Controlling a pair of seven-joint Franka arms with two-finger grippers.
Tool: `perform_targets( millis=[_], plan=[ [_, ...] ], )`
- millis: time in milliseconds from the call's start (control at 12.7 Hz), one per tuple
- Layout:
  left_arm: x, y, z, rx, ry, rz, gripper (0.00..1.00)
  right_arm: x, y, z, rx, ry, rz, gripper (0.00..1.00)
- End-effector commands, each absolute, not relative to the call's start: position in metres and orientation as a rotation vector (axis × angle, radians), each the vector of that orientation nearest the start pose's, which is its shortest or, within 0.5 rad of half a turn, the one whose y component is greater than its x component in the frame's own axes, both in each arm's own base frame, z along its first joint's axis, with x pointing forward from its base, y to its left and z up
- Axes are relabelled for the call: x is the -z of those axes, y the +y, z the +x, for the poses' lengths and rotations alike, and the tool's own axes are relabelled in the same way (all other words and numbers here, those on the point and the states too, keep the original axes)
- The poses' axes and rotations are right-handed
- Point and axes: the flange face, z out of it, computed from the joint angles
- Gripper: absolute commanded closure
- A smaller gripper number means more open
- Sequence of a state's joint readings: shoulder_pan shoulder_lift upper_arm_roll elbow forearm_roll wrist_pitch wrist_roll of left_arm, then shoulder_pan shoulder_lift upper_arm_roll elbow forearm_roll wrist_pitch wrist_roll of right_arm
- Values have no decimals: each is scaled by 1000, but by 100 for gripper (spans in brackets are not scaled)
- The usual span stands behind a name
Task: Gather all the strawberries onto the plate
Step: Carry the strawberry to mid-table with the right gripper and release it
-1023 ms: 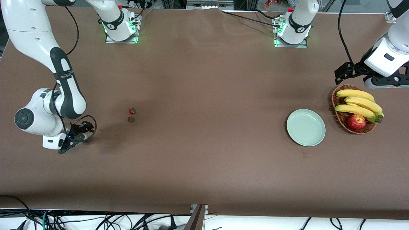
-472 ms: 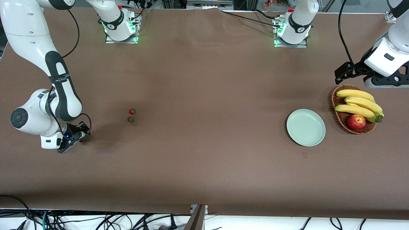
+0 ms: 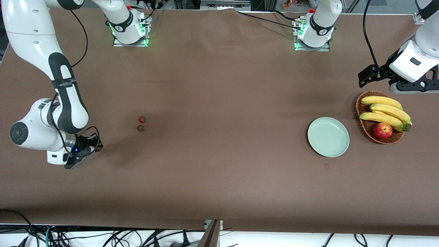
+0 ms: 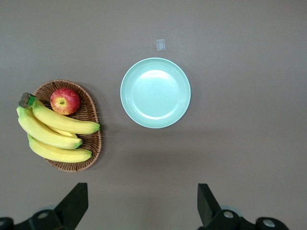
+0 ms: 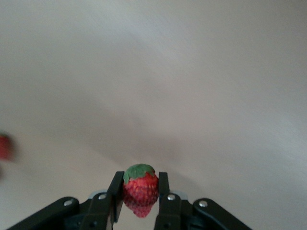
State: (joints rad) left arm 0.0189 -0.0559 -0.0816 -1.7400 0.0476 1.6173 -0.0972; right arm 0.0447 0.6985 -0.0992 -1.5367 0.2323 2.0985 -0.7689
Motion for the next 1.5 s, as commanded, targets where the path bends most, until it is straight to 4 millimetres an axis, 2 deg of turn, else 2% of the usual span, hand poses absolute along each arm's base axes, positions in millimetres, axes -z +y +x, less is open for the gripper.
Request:
perform_targets(
  millis=[0,157,394,472,630,787,1023,1102,1181,1259,1338,1417],
  plan=[
    [-585,-32,538,-109,-52,-3095,0,-284,87,703,-149,-661,-2891,100],
    [-585,-32,538,-107,-52,-3095,0,-308,163,696,-139,-489,-2937,100],
    [-585,-32,538,-109,-52,-3095,0,-328,299,665,-154,-165,-2924,100],
    [-585,-32,538,-107,-52,-3095,0,-323,344,651,-169,-57,-2917,100],
    [-585,-32,538,-107,-52,-3095,0,-310,436,616,-95,113,-2886,100],
    [-585,-32,538,-107,-52,-3095,0,-288,504,577,-29,242,-2842,97],
    [-585,-32,538,-107,-52,-3095,0,-259,582,518,43,421,-2735,91],
    [-585,-32,538,-106,-56,-3095,0,-249,601,501,67,465,-2692,88],
    [-585,-32,538,-106,-57,-3095,0,-238,614,488,87,497,-2657,79],
    [-585,-32,538,-106,-57,-3095,0,-228,621,481,108,532,-2630,61],
    [-585,-31,538,-107,-59,-3095,0,-227,621,482,121,554,-2622,33],
    [-585,-31,538,-111,-54,-3094,0,-235,616,489,131,557,-2622,11]
  ],
)
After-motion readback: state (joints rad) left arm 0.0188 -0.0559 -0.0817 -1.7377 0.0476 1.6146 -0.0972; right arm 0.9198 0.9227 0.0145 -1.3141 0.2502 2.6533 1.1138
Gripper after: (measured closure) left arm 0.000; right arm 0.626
